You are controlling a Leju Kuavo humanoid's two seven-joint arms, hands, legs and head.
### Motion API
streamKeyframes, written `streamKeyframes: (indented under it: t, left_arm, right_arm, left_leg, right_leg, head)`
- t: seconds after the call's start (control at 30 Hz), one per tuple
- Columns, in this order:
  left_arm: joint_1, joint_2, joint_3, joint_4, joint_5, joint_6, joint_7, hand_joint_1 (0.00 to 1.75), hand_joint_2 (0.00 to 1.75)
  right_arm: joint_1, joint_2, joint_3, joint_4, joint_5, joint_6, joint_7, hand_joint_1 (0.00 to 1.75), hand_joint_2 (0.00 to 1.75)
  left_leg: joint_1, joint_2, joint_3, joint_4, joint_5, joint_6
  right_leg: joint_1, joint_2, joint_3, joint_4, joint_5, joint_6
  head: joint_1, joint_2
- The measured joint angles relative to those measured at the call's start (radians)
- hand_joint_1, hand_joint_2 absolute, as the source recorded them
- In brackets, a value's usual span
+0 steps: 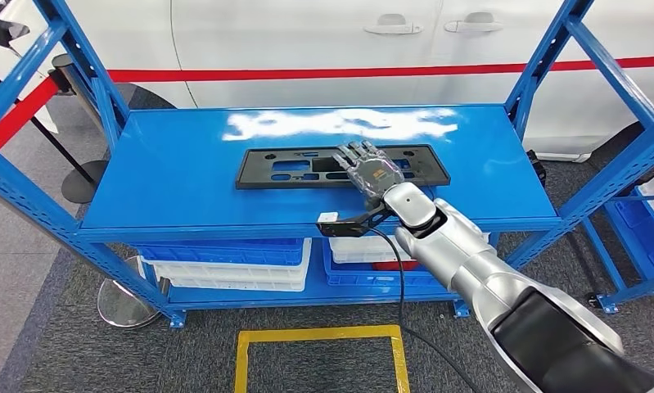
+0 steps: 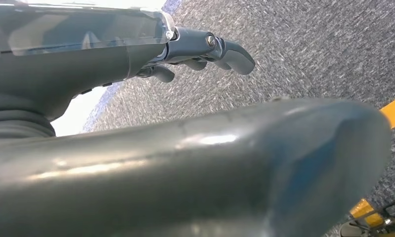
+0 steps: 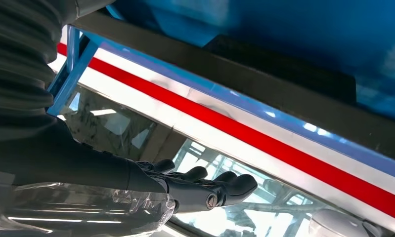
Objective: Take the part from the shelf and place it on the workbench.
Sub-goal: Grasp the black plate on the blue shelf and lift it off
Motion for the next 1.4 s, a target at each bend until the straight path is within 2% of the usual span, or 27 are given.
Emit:
streamKeyframes:
  t: [0.37,0.67,0.77,0.87,0.9,0.93,1.0,1.03,1.07,1.1,1.13,1.17,1.2,1.23,1.33,1.4]
  left_arm:
    - [-0.003,0.000,-0.014,0.000,0.001,0.006,-0.008,0.00,0.00]
    - [-0.006,0.000,-0.024,-0.009,0.022,-0.020,-0.044,0.00,0.00]
    - [-0.005,0.002,-0.024,-0.011,0.034,-0.027,-0.048,0.00,0.00]
    - [-0.002,0.003,-0.024,-0.016,0.040,-0.031,-0.050,0.00,0.00]
    - [-0.001,0.003,-0.024,-0.017,0.040,-0.031,-0.051,0.00,0.00]
    - [-0.001,0.003,-0.024,-0.017,0.040,-0.032,-0.051,0.00,0.00]
    - [-0.001,0.003,-0.024,-0.017,0.040,-0.032,-0.051,0.00,0.00]
    - [0.000,0.003,-0.024,-0.017,0.040,-0.032,-0.051,0.00,0.00]
    - [0.001,0.003,-0.024,-0.017,0.040,-0.032,-0.051,0.00,0.00]
    - [0.003,0.003,-0.024,-0.017,0.040,-0.032,-0.051,0.00,0.00]
    - [0.004,0.003,-0.024,-0.017,0.040,-0.032,-0.051,0.00,0.00]
    - [0.005,0.003,-0.024,-0.018,0.040,-0.032,-0.051,0.00,0.00]
    - [0.004,0.003,-0.024,-0.018,0.040,-0.032,-0.052,0.00,0.00]
    - [0.003,0.004,-0.024,-0.018,0.040,-0.031,-0.052,0.00,0.00]
    - [0.001,0.004,-0.024,-0.018,0.040,-0.031,-0.053,0.00,0.00]
    - [0.000,0.004,-0.024,-0.018,0.041,-0.031,-0.053,0.00,0.00]
  right_arm:
    - [0.011,0.017,0.017,0.019,0.056,0.012,0.041,0.00,1.75]
    - [0.018,0.057,0.042,0.041,0.066,0.011,0.017,0.00,1.75]
    - [0.019,0.059,0.047,0.045,0.068,0.009,0.014,0.00,1.75]
    - [0.019,0.060,0.049,0.047,0.069,0.004,0.014,0.00,1.75]
    - [0.018,0.060,0.050,0.049,0.069,0.002,0.014,0.00,1.75]
    - [0.018,0.059,0.050,0.050,0.069,0.000,0.015,0.00,1.75]
    - [0.025,0.056,0.051,0.054,0.069,-0.001,0.016,0.00,1.75]
    - [0.031,0.054,0.053,0.056,0.069,-0.001,0.016,0.00,1.75]
    - [0.036,0.052,0.054,0.058,0.069,-0.001,0.017,0.00,1.75]
    - [0.038,0.051,0.055,0.060,0.070,-0.001,0.018,0.00,1.75]
    - [0.038,0.050,0.056,0.061,0.070,-0.001,0.019,0.00,1.75]
    - [0.037,0.049,0.056,0.062,0.071,-0.001,0.022,0.00,1.75]
    - [0.037,0.048,0.056,0.062,0.072,-0.001,0.024,0.00,1.75]
    - [0.037,0.046,0.056,0.062,0.072,-0.001,0.026,0.00,1.75]
    - [0.032,0.046,0.056,0.059,0.073,0.001,0.029,0.00,1.75]
    - [0.027,0.046,0.055,0.056,0.073,0.003,0.029,0.00,1.75]
  left_leg:
    - [0.000,0.000,0.000,0.000,0.000,0.000]
    - [0.000,0.000,0.000,0.000,0.000,0.000]
    - [-0.006,-0.001,0.001,0.001,-0.009,0.009]
    - [0.001,0.000,0.029,-0.028,-0.009,0.023]
    - [0.004,0.001,0.040,-0.037,-0.008,0.026]
    - [0.003,0.002,0.048,-0.040,-0.010,0.028]
    - [0.003,0.002,0.057,-0.040,-0.017,0.030]
    - [0.004,0.001,0.060,-0.038,-0.022,0.028]
    - [0.005,-0.001,0.064,-0.033,-0.029,0.025]
    - [0.006,-0.002,0.067,-0.026,-0.037,0.020]
    - [0.008,-0.003,0.071,-0.016,-0.048,0.014]
    - [0.009,-0.003,0.074,-0.007,-0.058,0.008]
    - [0.008,-0.004,0.075,0.002,-0.069,0.001]
    - [0.007,-0.004,0.076,0.008,-0.078,-0.006]
    - [0.007,-0.004,0.088,0.006,-0.091,-0.025]
    - [0.010,0.004,0.084,0.036,-0.108,-0.035]
  right_leg:
    - [0.000,0.000,0.000,0.000,0.000,0.000]
    - [0.000,0.000,0.000,0.000,-0.001,-0.001]
    - [-0.006,0.000,0.004,-0.008,-0.002,0.007]
    - [-0.007,-0.003,0.010,0.007,-0.012,0.018]
    - [-0.007,-0.004,-0.009,0.049,-0.031,0.018]
    - [-0.008,-0.005,-0.041,0.109,-0.057,0.018]
    - [-0.009,-0.005,-0.127,0.247,-0.111,0.017]
    - [-0.010,-0.005,-0.157,0.282,-0.112,0.017]
    - [-0.012,-0.006,-0.169,0.281,-0.091,0.018]
    - [-0.013,-0.006,-0.164,0.248,-0.055,0.019]
    - [-0.016,-0.006,-0.142,0.180,-0.006,0.020]
    - [-0.018,-0.006,-0.118,0.118,0.030,0.021]
    - [-0.018,-0.004,-0.099,0.072,0.050,0.018]
    - [-0.017,-0.002,-0.086,0.043,0.057,0.013]
    - [-0.010,0.001,-0.075,0.041,0.041,-0.012]
    - [-0.011,-0.001,-0.059,0.037,0.033,-0.028]
  head:
    - [0.000,0.000]
    - [0.000,0.000]
    - [-0.001,0.000]
    - [0.001,0.000]
    - [0.003,0.000]
    - [0.004,0.000]
    - [0.004,0.000]
    - [0.004,0.000]
    - [0.005,0.000]
    - [0.005,0.000]
    - [0.005,0.000]
    - [0.005,0.000]
    - [0.005,0.000]
    - [0.004,0.000]
    - [0.002,0.000]
    - [0.001,0.000]
